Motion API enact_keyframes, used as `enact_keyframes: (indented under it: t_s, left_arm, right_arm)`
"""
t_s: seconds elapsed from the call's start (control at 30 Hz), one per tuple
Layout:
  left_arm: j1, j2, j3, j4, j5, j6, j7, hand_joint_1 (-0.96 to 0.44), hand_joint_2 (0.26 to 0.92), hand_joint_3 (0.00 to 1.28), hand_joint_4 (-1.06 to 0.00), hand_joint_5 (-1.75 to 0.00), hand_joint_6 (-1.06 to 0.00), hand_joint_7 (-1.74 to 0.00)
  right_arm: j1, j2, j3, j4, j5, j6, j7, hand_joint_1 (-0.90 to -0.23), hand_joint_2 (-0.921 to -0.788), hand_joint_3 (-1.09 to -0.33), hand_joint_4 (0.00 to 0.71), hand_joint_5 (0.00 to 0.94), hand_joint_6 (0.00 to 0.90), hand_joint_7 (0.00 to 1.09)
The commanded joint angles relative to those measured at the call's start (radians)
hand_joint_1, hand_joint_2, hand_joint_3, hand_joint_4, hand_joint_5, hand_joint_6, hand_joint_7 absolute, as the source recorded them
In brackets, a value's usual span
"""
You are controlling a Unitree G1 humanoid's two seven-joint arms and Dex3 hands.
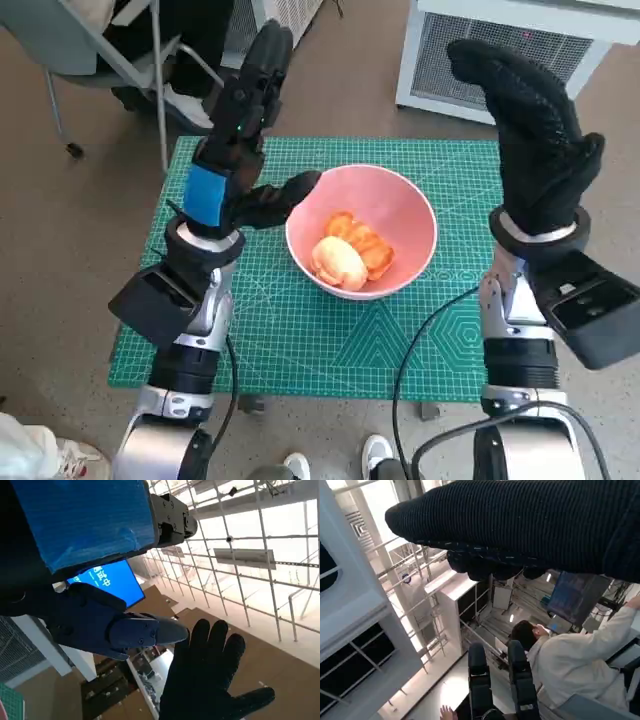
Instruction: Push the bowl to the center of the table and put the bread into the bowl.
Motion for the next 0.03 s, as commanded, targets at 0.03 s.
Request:
enact_keyframes:
  t_s: [0.03]
  left_arm:
    - [0.009,-0.007,0.01,-0.005,-0.014,0.002,0.001,-0.62,0.921,0.32,-0.16,-0.03,-0.26,-0.08]
  right_arm:
    - [-0.002,-0.003,0.003,0.017,0.011,0.002,0.017,-0.563,-0.921,-0.762,0.178,0.152,-0.001,0.63]
